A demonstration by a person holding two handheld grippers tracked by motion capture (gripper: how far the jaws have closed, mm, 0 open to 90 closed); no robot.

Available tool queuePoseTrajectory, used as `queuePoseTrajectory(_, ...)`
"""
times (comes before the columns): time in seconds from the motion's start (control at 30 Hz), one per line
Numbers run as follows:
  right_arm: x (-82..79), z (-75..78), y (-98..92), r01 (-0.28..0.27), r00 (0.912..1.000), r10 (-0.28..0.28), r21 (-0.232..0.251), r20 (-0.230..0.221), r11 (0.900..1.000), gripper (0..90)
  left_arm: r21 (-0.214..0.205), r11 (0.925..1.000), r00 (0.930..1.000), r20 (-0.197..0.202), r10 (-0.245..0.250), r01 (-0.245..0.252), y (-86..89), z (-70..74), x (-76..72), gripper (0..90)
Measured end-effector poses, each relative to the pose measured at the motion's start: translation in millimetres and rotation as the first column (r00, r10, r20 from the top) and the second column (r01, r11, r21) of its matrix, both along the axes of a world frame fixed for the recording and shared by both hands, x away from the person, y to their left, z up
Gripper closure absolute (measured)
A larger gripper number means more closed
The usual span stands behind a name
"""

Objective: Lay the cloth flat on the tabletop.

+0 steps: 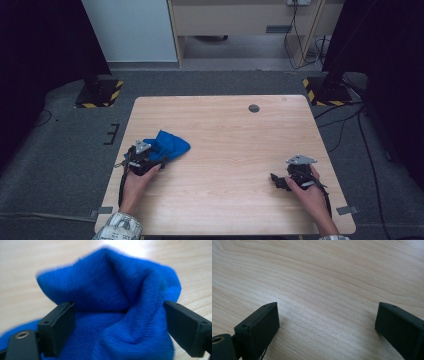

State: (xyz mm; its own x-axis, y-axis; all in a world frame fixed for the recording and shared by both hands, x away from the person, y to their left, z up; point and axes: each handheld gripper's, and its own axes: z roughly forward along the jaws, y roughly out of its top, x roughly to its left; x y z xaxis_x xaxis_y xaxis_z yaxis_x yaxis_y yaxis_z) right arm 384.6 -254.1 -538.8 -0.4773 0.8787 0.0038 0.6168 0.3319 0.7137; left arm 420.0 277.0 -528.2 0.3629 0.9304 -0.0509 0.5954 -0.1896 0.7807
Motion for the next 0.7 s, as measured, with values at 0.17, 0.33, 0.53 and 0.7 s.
queuePoseTrajectory(0.17,-0.2,0.1,0.2,0.003,1.0,-0.003,0.0,-0.001,1.0,5.4,-0.002,0.9995,0.9988,-0.038,-0.032,0.032,-0.1,-6.5,5.4,24.6)
queuePoseTrajectory(0.33,-0.3,0.1,0.3,0.003,1.0,-0.003,0.0,-0.001,1.0,5.5,0.0,0.9966,0.9962,-0.028,-0.083,0.083,-3.8,-5.3,2.1,48.0)
queuePoseTrajectory(0.53,-0.3,0.2,0.2,0.002,1.0,-0.002,-0.001,-0.001,1.0,5.4,-0.017,0.9943,0.9935,-0.042,-0.106,0.105,-7.5,-1.7,-1.2,67.2)
queuePoseTrajectory(0.7,-0.3,0.2,0.2,0.002,1.0,-0.002,-0.001,-0.001,1.0,5.5,-0.004,0.9893,0.9888,-0.031,-0.146,0.146,-20.9,5.1,-6.0,70.0)
